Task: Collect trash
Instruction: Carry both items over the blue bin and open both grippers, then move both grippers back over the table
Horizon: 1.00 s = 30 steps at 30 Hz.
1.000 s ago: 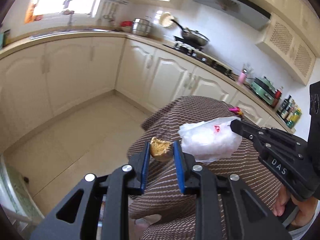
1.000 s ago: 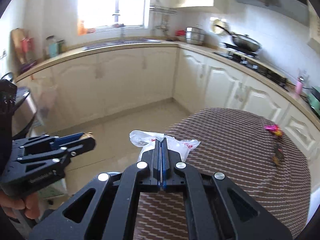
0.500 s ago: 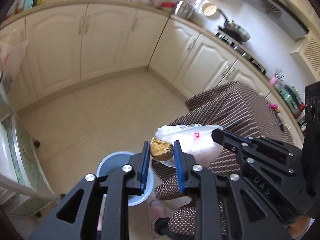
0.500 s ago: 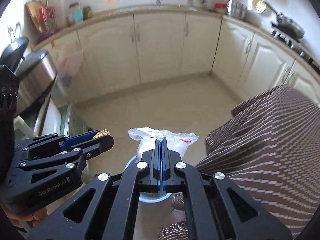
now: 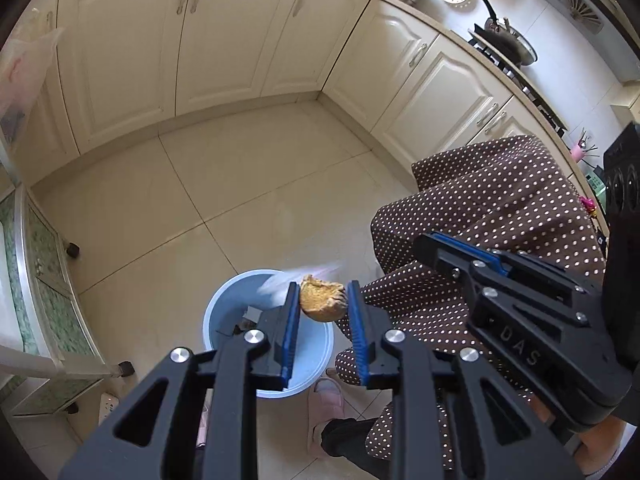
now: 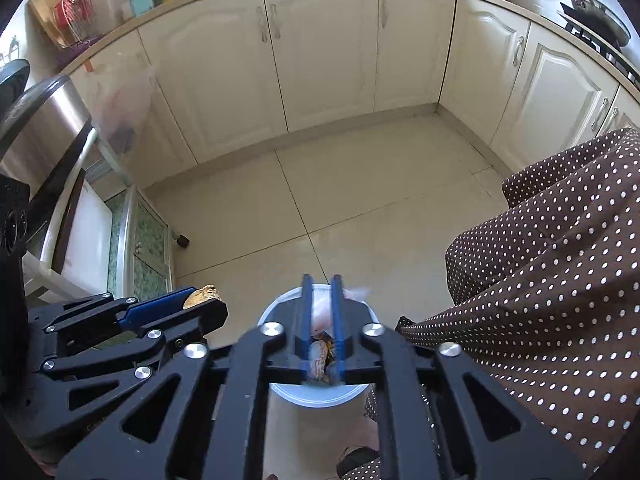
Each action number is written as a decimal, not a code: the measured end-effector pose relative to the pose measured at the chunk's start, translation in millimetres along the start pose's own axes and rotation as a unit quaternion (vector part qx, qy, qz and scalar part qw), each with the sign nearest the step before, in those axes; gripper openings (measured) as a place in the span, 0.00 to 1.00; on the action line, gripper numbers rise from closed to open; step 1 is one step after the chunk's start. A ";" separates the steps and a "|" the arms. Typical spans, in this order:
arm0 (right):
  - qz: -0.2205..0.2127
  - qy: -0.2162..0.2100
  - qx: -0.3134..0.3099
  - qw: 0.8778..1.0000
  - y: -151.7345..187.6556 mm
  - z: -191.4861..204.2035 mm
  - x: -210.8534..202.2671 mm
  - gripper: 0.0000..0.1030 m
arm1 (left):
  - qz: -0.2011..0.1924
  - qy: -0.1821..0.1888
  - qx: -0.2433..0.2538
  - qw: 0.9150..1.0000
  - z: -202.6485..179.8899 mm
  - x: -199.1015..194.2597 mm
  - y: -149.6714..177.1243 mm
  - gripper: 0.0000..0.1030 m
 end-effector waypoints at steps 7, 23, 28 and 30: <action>-0.004 0.026 0.005 1.000 8.6 -11.2 -7.7 0.33 | 0.014 0.000 0.006 1.000 -10.8 14.3 2.2 0.22; -0.076 0.056 0.020 0.995 -2.0 -28.3 -56.6 0.54 | 0.000 0.016 0.010 1.000 -37.2 4.8 -22.7 0.23; -0.099 0.059 0.028 0.993 -6.1 -36.0 -82.3 0.55 | -0.015 0.022 0.014 1.000 -48.9 -12.4 -27.6 0.35; -0.106 0.060 0.031 0.992 -6.3 -39.1 -92.5 0.56 | -0.020 0.024 0.016 0.999 -54.6 -20.4 -27.2 0.37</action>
Point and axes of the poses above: each gripper's, at about its wrist camera, not at the fingertips, and x roughly the way its jaws point, z to its left, y to its underside, the point moved 4 cm from there along x, roughly the way its jaws point, and after that the axes turned 1 degree about -y, right-handed, at the moved point
